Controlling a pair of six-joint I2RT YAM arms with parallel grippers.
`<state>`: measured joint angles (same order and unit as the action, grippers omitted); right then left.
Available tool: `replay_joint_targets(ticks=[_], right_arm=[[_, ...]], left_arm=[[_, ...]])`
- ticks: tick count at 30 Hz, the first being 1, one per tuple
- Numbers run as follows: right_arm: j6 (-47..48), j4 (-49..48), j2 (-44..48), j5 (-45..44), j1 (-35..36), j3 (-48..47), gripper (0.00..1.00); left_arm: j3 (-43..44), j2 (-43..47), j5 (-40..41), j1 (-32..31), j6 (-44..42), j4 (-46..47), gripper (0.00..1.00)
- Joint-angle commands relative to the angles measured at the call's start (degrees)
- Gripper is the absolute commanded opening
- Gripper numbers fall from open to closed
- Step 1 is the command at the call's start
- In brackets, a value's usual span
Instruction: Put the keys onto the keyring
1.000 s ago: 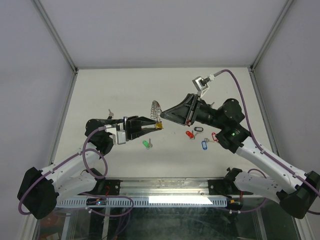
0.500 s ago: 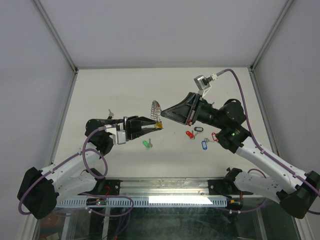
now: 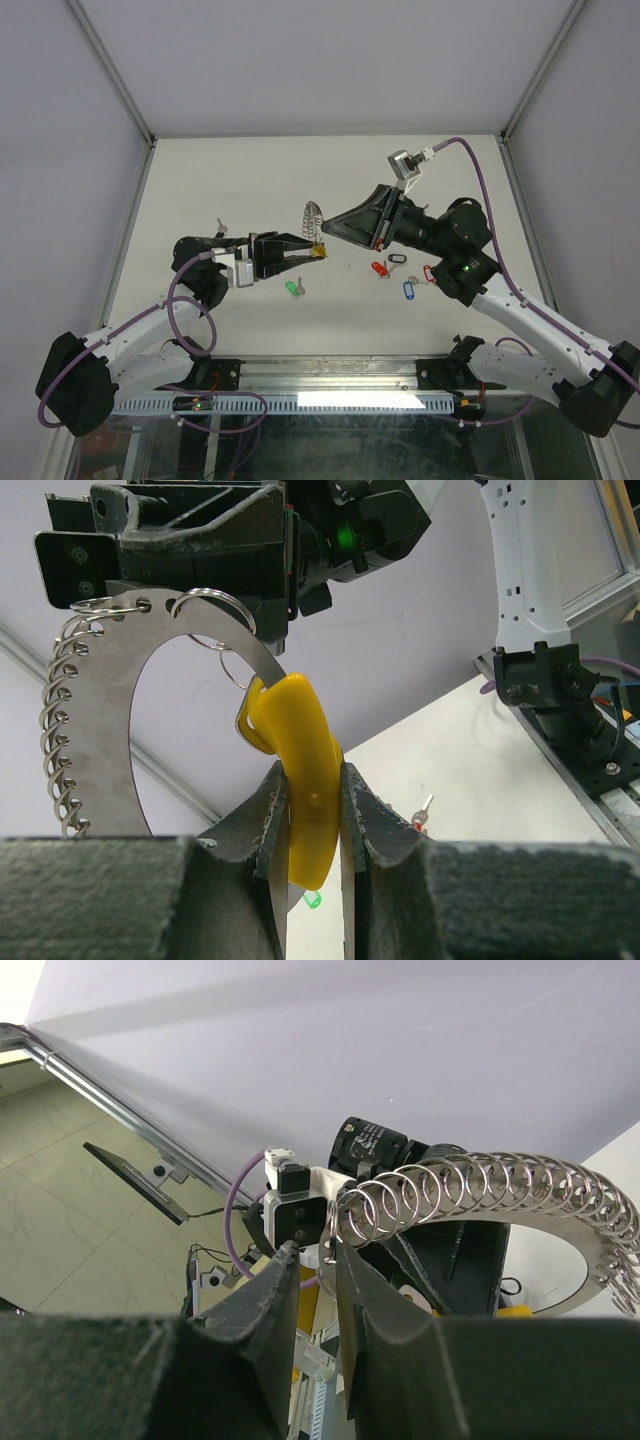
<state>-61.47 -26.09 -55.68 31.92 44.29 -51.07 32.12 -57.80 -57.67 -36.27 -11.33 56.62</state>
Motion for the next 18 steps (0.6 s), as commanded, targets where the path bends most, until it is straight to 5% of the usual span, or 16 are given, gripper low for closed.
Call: replay_joint_targets(ticks=[1, 18], right_arm=[[-0.1, -3.6, 0.0, -0.4, 0.3, -1.5, 0.24], [0.1, -3.2, -0.8, -0.4, 0.3, -1.8, 0.24]], left_arm=[[2.3, 0.2, -1.8, 0.4, -0.4, 1.8, 0.00], [2.3, 0.2, -2.2, 0.5, -0.7, 1.2, 0.00]])
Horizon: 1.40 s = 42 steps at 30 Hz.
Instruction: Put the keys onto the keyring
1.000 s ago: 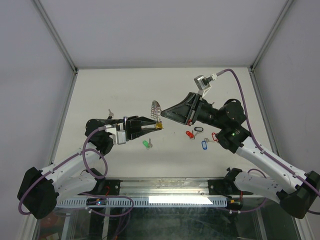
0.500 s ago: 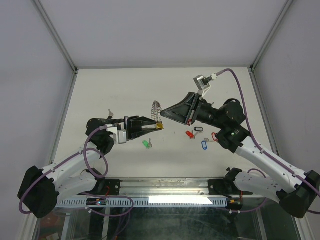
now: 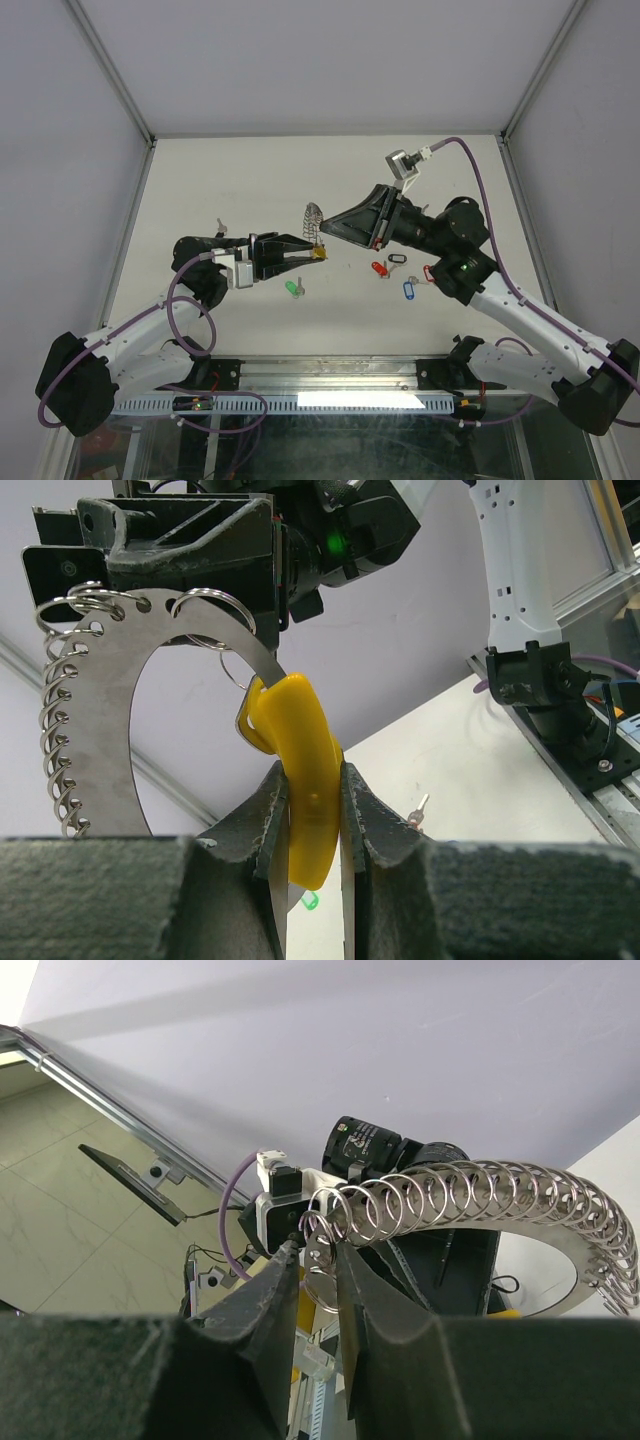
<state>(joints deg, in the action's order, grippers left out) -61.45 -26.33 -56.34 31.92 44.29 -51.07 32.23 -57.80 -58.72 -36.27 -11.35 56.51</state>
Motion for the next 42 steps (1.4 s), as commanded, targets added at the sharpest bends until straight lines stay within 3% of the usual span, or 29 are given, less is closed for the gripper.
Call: replay_joint_targets(ticks=[1, 10, 26, 42], right_arm=[[0.0, -2.9, -0.2, -0.4, 0.4, -1.7, 0.25], [0.0, -3.5, -0.6, -0.4, 0.5, -1.7, 0.25], [1.7, -2.8, 0.7, -1.4, 0.7, -0.8, 0.03], [4.4, -1.5, 4.1, -2.7, 0.6, 1.5, 0.00]], left_arm=[[2.2, 0.2, -1.1, 0.5, -0.7, 1.2, 0.00], [2.2, 0.1, -1.2, 0.4, -0.9, 0.9, 0.00], [2.1, -0.1, -0.6, 0.5, -1.3, 1.0, 0.00], [2.1, 0.5, 0.5, 0.5, -1.2, 1.2, 0.00]])
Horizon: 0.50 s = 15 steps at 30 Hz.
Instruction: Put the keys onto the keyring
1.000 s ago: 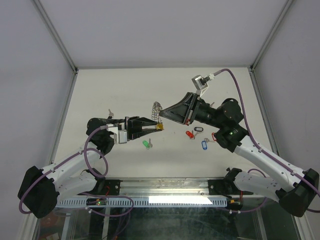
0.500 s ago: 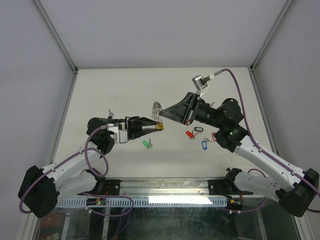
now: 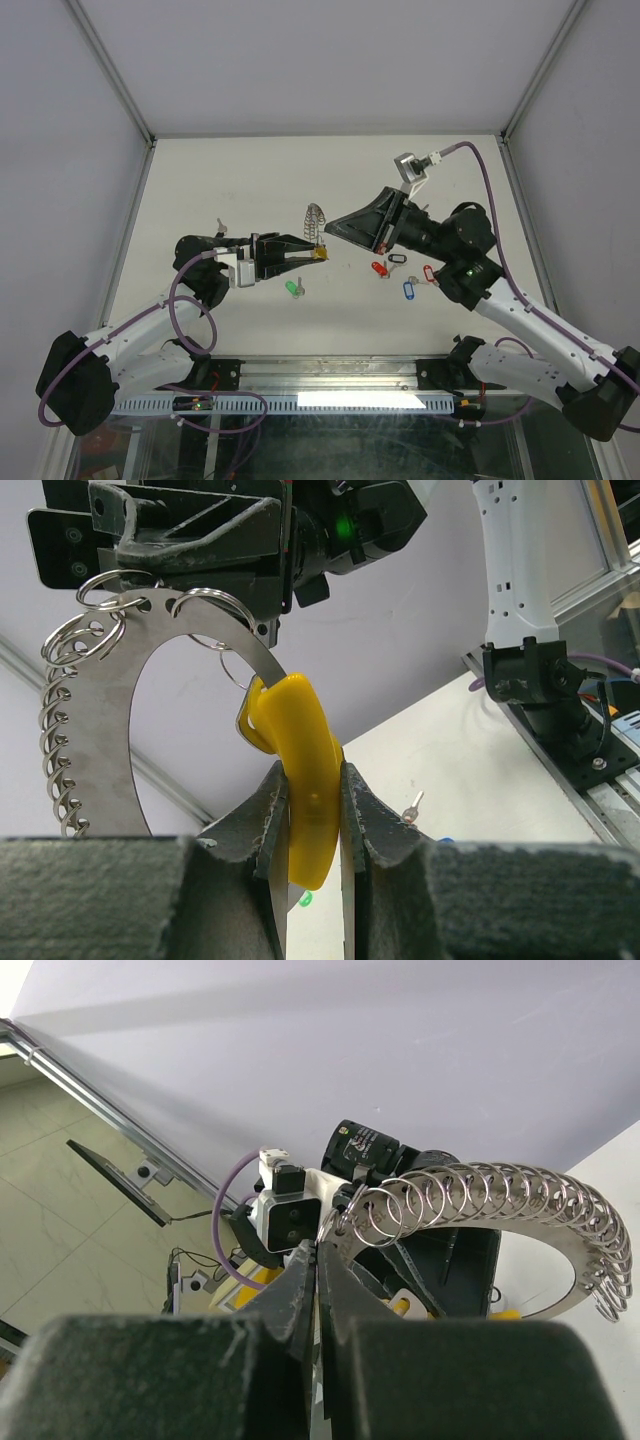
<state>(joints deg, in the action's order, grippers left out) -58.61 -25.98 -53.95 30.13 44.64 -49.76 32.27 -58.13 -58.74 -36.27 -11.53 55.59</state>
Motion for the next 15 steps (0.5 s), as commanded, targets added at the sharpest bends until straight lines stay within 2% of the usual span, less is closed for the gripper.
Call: replay_joint_targets(ticks=[1, 11, 15], right_arm=[[1.7, -1.6, 1.7, -0.9, 0.3, 0.3, 0.00], [1.7, 0.2, 1.8, -0.7, 0.3, 2.0, 0.01], [1.0, -2.0, 1.8, -0.7, 0.3, 3.0, 0.06]], left_arm=[[2.1, 0.8, 0.5, 0.5, -1.0, 2.1, 0.00], [2.3, 1.6, 0.6, 0.6, -1.9, 0.1, 0.00], [2.6, 1.5, 0.4, 0.6, -2.2, -0.5, 0.00]])
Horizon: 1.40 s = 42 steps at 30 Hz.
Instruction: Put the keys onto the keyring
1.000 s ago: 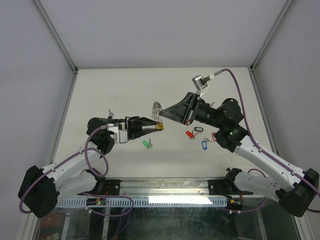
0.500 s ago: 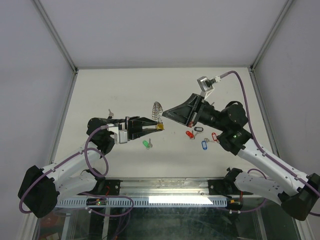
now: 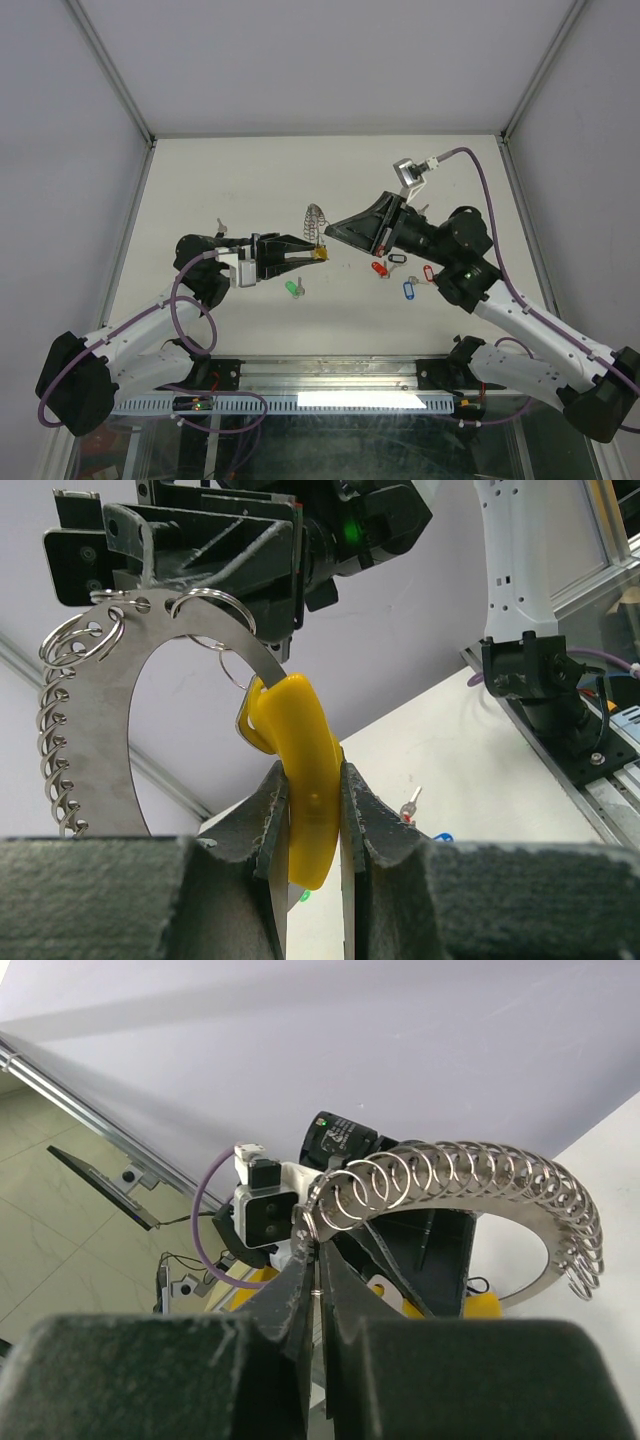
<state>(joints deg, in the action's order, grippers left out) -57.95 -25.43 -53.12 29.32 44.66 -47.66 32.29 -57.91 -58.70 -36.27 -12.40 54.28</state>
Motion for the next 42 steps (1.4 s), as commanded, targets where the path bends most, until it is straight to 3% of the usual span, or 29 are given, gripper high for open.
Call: replay_joint_targets(ticks=[1, 14, 19, 30, 42], right_arm=[[-0.1, -3.6, 0.9, 0.1, 0.3, 1.1, 0.07], [-2.8, -9.4, -0.1, 0.2, 0.3, 2.7, 0.41], [-4.2, -11.6, -1.0, 0.3, 0.3, 2.7, 0.47], [-6.0, -14.3, -3.1, 1.4, 0.3, 1.5, 0.35], [-6.4, -15.1, -3.1, 1.1, 0.3, 1.6, 0.30]], left_arm=[[2.6, 1.4, 0.3, 0.6, -1.3, 0.7, 0.00], [2.7, 1.4, 0.3, 0.5, -1.4, 0.6, 0.00], [2.8, 1.3, 0.2, 0.5, -1.3, 0.7, 0.00], [2.6, 1.1, 0.1, 0.5, -1.3, 0.8, 0.00], [2.6, 0.7, 0.0, 0.5, -1.1, 1.4, 0.00]])
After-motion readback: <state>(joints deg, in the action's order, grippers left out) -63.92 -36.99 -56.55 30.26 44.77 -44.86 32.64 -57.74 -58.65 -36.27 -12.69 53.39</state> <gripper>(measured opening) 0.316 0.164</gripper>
